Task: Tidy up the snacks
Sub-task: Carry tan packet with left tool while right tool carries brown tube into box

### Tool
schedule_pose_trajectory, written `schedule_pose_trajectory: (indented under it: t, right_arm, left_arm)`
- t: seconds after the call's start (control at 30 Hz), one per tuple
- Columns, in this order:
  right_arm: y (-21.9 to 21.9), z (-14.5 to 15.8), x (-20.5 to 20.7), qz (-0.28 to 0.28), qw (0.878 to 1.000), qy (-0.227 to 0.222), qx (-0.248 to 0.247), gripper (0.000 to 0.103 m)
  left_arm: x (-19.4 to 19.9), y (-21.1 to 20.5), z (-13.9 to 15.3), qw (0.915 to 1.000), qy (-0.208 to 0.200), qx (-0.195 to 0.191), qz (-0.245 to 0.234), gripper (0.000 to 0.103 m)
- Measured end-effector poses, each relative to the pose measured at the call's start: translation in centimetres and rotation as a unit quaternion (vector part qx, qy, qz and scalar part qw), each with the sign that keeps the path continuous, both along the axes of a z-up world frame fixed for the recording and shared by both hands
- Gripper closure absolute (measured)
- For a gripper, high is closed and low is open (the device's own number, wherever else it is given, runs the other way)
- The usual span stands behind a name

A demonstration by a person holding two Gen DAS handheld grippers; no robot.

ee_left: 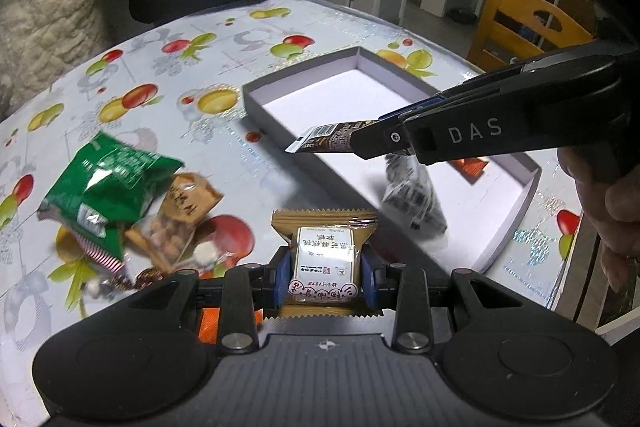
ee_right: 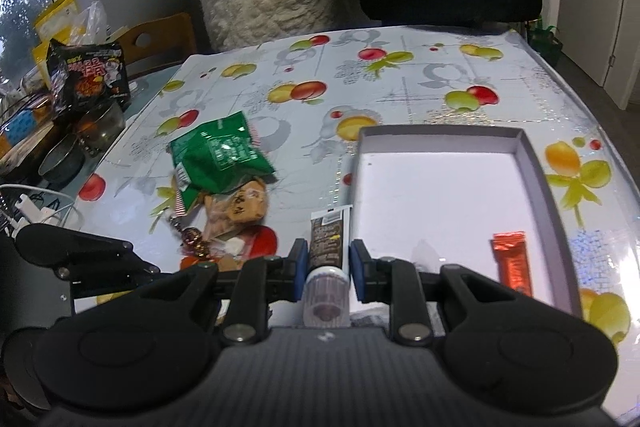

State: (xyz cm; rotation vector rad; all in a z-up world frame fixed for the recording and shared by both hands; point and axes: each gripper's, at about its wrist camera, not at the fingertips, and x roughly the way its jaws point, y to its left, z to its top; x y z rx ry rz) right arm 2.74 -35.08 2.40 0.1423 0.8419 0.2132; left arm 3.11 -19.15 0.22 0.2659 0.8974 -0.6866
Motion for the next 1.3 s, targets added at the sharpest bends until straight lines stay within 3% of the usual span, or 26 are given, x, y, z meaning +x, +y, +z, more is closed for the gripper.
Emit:
schedule_pose_trajectory:
  t: [0.57, 1.3]
  right_arm:
    - [-5.9, -0.6, 0.2, -0.033, 0.999, 0.000, -0.007, 0.081]
    - [-10.2, -4.7, 1.1, -0.030, 0.998, 0.043, -0.015, 0.081]
  left_arm:
    - [0.9, -5.8, 0.4, 0.9996, -0.012, -0.003, -0.024, 0.067]
    - [2.5, -10.4, -1.9, 0.9998, 0.005, 0.014, -0.011, 0.067]
